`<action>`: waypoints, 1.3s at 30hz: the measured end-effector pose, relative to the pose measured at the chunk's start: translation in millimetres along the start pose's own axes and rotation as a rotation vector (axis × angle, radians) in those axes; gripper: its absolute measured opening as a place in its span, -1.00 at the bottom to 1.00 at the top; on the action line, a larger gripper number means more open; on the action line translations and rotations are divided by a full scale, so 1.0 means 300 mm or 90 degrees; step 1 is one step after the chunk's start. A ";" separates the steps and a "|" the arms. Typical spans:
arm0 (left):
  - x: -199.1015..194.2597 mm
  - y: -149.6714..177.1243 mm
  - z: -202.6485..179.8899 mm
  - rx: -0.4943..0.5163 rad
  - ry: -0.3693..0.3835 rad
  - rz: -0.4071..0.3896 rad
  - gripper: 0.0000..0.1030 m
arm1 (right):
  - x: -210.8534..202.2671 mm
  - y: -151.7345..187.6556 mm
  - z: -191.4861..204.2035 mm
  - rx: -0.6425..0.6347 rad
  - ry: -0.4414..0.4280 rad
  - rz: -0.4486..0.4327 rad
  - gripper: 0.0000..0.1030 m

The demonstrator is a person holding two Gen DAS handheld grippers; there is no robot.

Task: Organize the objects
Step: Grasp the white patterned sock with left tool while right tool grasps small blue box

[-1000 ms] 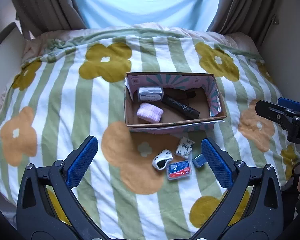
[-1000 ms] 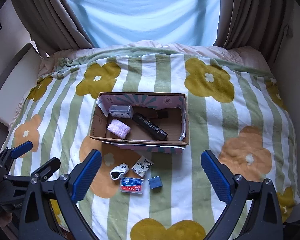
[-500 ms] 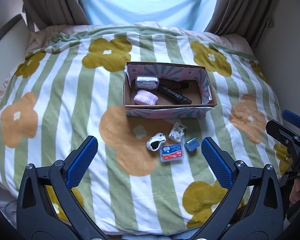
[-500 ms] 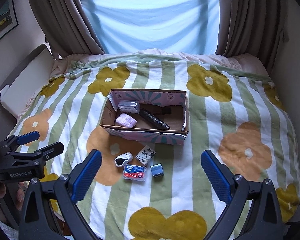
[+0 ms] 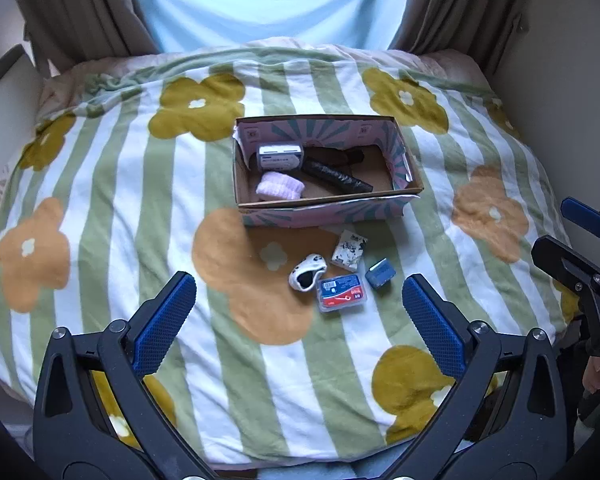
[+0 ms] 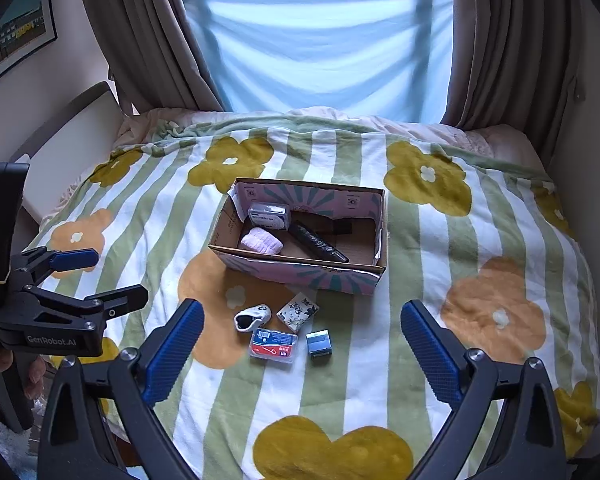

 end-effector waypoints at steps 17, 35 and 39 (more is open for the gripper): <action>0.308 0.034 -0.045 0.099 0.059 0.080 0.88 | 0.337 0.133 -0.005 -0.041 -0.015 0.000 0.61; 0.900 0.144 -0.008 0.146 0.115 0.156 0.79 | 0.826 0.409 0.014 -0.055 -0.033 0.075 0.41; 0.967 0.166 -0.001 0.141 0.117 0.166 0.73 | 0.866 0.422 0.009 -0.051 -0.036 0.076 0.28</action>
Point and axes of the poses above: each gripper's, at about its wrist camera, not at the fingertips, and x roughly the way its jaws point, z to its left, y to its underside, the point moved 8 cm from there along x, roughly the way its jaws point, and after that the axes turned 12 degrees about -x, right-handed, at the moved point
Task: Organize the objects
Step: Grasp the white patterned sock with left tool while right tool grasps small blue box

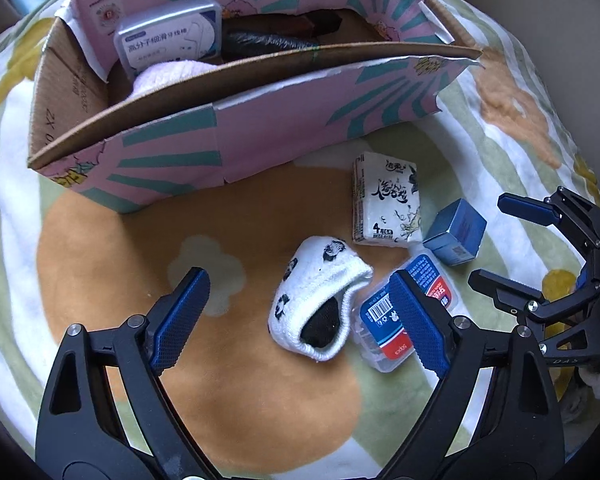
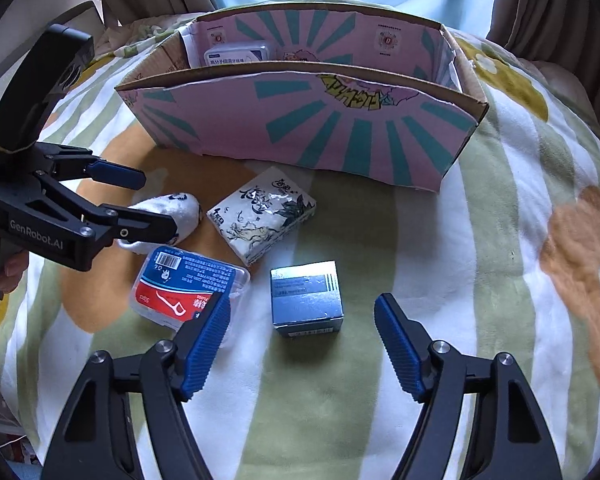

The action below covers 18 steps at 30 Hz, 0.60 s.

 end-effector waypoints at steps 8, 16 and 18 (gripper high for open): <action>0.075 0.000 0.019 -0.007 0.012 0.009 0.59 | 0.032 0.002 -0.002 -0.004 -0.006 -0.011 0.12; 0.098 -0.001 0.024 0.019 0.001 0.000 0.40 | 0.072 0.020 0.013 -0.009 -0.013 0.000 -0.02; 0.097 0.001 0.018 0.036 -0.007 -0.006 0.31 | 0.080 0.023 0.015 -0.009 -0.015 0.001 -0.11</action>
Point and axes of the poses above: each gripper's, at about its wrist camera, not at the fingertips, and x roughly the way its jaws point, z to its left, y to its underside, the point moved 8 cm from there along x, roughly the way its jaws point, and after that the axes turned 12 degrees about -x, right-handed, at the moved point
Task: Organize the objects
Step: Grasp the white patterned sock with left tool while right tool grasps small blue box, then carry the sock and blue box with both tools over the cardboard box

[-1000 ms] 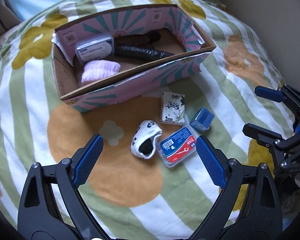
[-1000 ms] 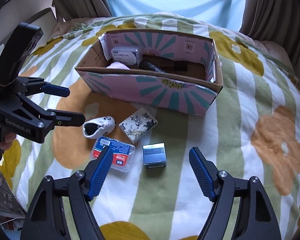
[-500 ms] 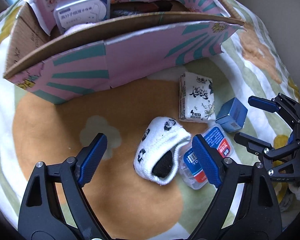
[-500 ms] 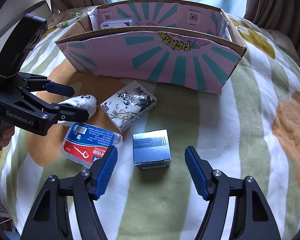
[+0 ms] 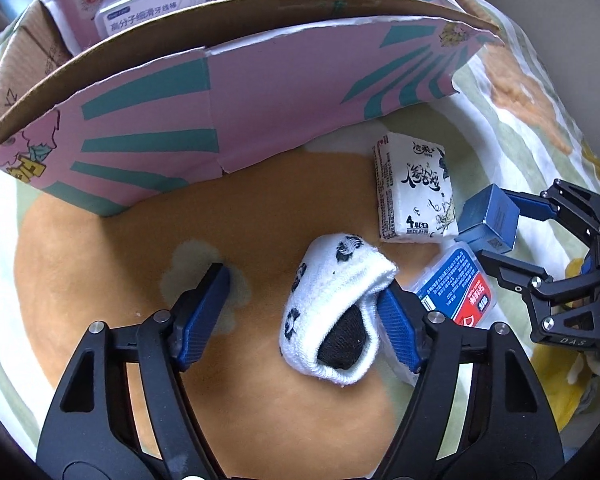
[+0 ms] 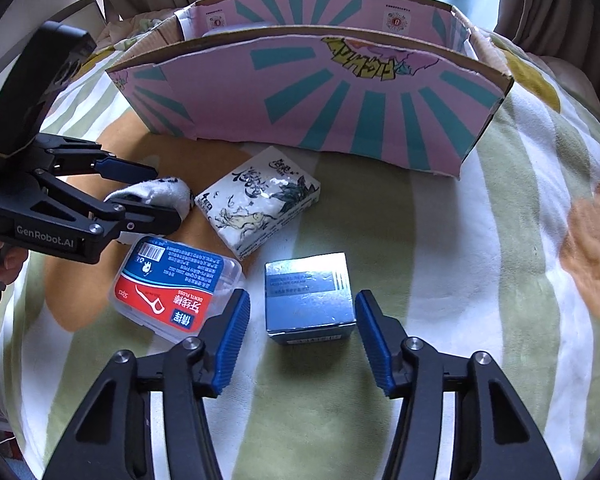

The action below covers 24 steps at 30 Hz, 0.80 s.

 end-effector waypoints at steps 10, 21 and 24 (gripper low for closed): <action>0.007 0.006 -0.069 0.064 0.004 -0.002 -0.37 | -0.002 0.008 -0.026 0.023 -0.016 0.002 -0.29; -0.033 0.013 -0.064 0.043 0.017 -0.006 -0.43 | -0.071 -0.043 -0.048 0.011 -0.011 -0.004 -0.30; -0.074 0.008 -0.057 0.031 0.020 -0.014 -0.43 | -0.120 -0.075 -0.054 0.003 -0.008 -0.011 -0.30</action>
Point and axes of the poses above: each gripper's, at about its wrist camera, not at the fingertips, and x roughly the way its jaws point, z to its left, y to its underside, the point moved 8 cm from there along x, roughly the way its jaws point, and after that the axes turned 12 degrees about -x, right-handed, at the moved point
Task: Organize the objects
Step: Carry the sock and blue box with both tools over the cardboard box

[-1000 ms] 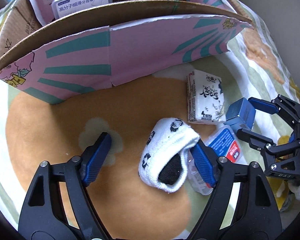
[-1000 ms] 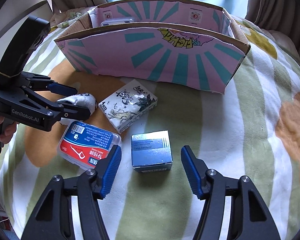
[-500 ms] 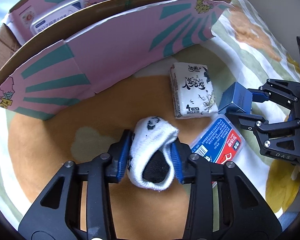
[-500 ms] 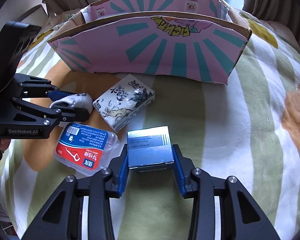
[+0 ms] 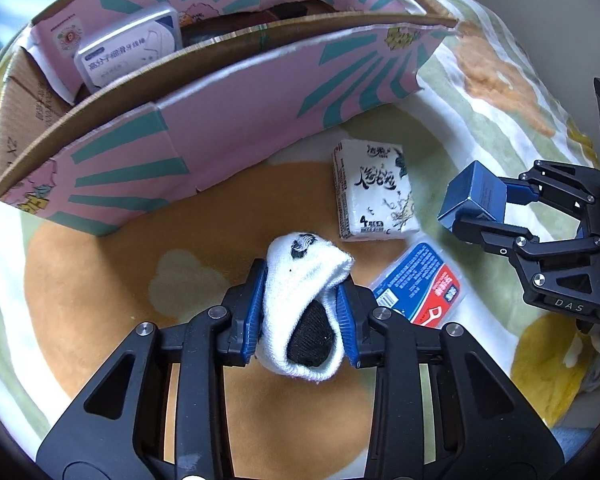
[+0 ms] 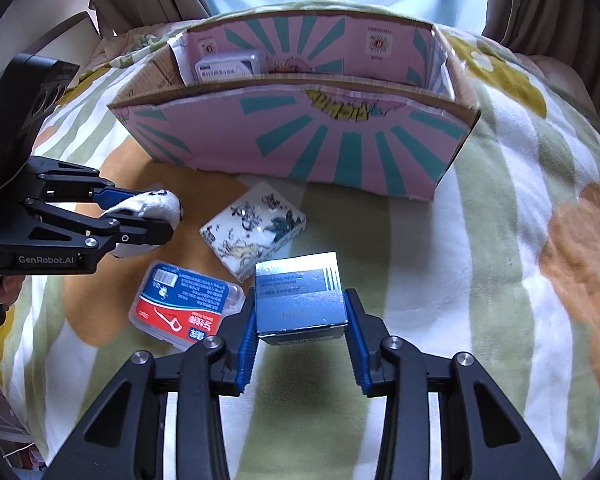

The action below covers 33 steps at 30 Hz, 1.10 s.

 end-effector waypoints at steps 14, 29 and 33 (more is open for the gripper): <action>-0.428 -0.081 -0.047 -0.093 -0.011 -0.084 -0.43 | -0.395 -0.229 -0.018 0.025 0.027 -0.016 -0.30; -0.914 -0.062 -0.109 -0.246 -0.087 -0.167 -0.43 | -0.726 -0.278 -0.010 0.051 0.070 0.038 -0.30; -0.956 -0.022 -0.123 -0.281 -0.096 -0.178 -0.43 | -0.747 -0.252 -0.012 0.046 0.084 0.045 -0.30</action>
Point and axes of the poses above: each gripper's, at about its wrist camera, not at the fingertips, and x roughly the way its jaws point, z to its left, y to its underside, the point moved 8 cm from there along x, roughly the way its jaws point, and after that the axes turned 12 degrees about -x, right-handed, at the moved point
